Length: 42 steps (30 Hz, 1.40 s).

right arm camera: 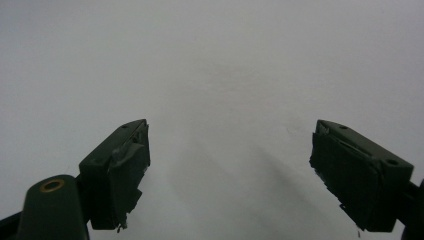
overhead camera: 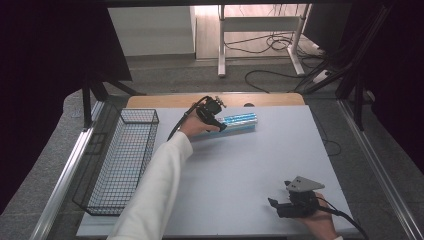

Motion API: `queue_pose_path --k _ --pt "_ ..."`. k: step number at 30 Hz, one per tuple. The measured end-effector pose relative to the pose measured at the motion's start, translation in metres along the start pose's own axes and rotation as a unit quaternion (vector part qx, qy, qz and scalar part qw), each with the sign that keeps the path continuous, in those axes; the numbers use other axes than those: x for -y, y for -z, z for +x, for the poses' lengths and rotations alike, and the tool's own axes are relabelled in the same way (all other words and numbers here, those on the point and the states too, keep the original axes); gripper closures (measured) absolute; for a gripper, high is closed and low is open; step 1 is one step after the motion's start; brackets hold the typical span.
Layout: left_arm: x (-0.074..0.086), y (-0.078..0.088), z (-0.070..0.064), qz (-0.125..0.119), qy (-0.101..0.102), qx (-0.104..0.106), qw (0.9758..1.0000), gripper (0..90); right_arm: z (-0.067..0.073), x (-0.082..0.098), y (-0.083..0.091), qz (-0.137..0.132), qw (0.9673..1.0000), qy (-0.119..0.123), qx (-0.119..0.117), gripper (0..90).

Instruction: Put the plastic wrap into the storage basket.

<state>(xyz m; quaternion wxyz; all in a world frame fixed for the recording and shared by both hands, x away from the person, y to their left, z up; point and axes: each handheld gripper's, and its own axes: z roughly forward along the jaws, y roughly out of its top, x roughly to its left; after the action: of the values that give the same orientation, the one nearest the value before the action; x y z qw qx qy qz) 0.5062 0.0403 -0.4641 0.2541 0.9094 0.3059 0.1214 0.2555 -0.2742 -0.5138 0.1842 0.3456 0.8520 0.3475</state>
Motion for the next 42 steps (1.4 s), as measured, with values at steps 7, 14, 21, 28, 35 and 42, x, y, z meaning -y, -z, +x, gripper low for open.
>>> queue_pose_path --k 7,14,21,28,35,42 --pt "0.002 -0.008 0.008 0.007 -0.003 0.022 0.9997 25.1 0.000 0.000 0.001 -0.001 1.0000 -0.001 0.001 16.3" --pt "0.007 -0.021 0.016 0.006 0.001 0.037 0.9993 25.2 0.000 0.000 0.000 0.003 1.0000 0.003 0.001 16.2" --pt "0.003 -0.038 0.016 0.056 -0.038 0.036 0.9971 19.8 -0.001 0.001 -0.002 0.007 1.0000 0.005 0.005 16.2" --pt "0.000 -0.045 0.017 0.077 -0.056 0.025 0.9952 21.3 -0.001 0.002 -0.002 0.010 0.9999 0.007 0.006 16.2" --pt "-0.002 -0.042 0.009 0.097 -0.098 0.005 0.9904 24.2 -0.001 0.002 -0.003 0.009 0.9999 0.007 0.006 16.2" --pt "-0.003 -0.039 0.001 0.111 -0.132 -0.006 0.9849 27.5 -0.001 0.002 -0.002 0.009 0.9999 0.008 0.009 16.2"
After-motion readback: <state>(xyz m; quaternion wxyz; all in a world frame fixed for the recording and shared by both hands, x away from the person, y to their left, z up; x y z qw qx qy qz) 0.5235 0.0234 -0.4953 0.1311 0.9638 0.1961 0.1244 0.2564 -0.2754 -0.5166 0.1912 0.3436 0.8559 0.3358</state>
